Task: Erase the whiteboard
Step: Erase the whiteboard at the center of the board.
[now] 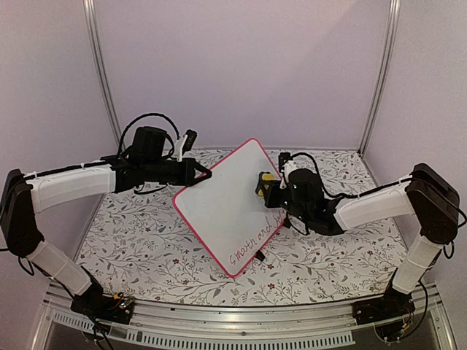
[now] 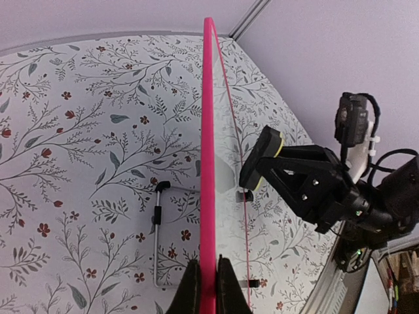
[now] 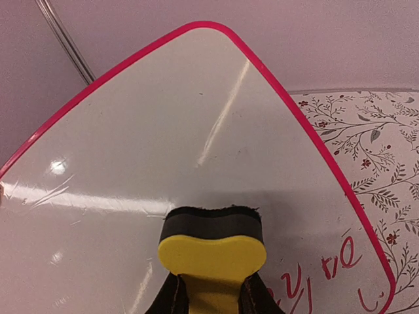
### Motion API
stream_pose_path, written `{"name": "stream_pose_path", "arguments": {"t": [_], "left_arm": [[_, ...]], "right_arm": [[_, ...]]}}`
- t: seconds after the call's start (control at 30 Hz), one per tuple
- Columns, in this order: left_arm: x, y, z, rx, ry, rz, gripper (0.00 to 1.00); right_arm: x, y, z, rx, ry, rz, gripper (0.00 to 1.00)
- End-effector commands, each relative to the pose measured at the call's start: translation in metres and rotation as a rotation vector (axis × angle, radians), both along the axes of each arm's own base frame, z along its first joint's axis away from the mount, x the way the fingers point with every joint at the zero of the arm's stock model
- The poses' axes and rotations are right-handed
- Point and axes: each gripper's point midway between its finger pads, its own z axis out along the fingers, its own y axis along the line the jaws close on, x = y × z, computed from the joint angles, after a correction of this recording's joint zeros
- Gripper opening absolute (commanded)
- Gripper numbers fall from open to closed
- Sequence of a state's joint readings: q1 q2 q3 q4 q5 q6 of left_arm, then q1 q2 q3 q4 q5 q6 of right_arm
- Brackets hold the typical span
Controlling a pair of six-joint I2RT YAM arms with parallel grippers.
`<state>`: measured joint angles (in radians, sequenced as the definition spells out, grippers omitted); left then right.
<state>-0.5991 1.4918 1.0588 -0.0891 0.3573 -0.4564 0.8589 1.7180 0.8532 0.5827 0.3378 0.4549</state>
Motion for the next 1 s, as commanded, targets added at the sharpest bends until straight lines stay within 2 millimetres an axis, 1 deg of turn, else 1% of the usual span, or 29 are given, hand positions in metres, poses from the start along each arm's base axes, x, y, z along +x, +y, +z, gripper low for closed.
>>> {"name": "stream_pose_path", "arguments": {"t": [0.0, 0.2, 0.37, 0.5, 0.77, 0.9, 0.97], "left_arm": [[-0.006, 0.002, -0.038, 0.144, -0.003, -0.028, 0.00], [-0.006, 0.002, -0.036, 0.141, -0.006, -0.029, 0.00], [-0.006, 0.002, -0.037, 0.143, -0.005, -0.028, 0.00], [-0.007, 0.002, -0.038, 0.147, -0.005, -0.028, 0.00], [-0.007, 0.002, -0.038, 0.153, -0.008, -0.028, 0.00], [-0.007, 0.002, -0.038, 0.153, -0.009, -0.026, 0.00], [-0.006, 0.002, -0.037, 0.152, -0.010, -0.026, 0.00]], "right_arm": [[0.000, -0.006, -0.020, -0.048, 0.032, -0.013, 0.22], [-0.017, -0.026, -0.052, -0.058, 0.097, -0.027, 0.21], [-0.029, -0.038, -0.065, -0.055, 0.128, -0.030, 0.21], [-0.026, -0.037, -0.055, -0.048, 0.105, -0.036, 0.21], [0.001, -0.020, -0.011, -0.036, 0.014, -0.050, 0.21], [0.009, -0.013, 0.001, -0.028, -0.011, -0.043, 0.21], [0.010, -0.011, -0.001, -0.026, -0.008, -0.041, 0.21]]}}
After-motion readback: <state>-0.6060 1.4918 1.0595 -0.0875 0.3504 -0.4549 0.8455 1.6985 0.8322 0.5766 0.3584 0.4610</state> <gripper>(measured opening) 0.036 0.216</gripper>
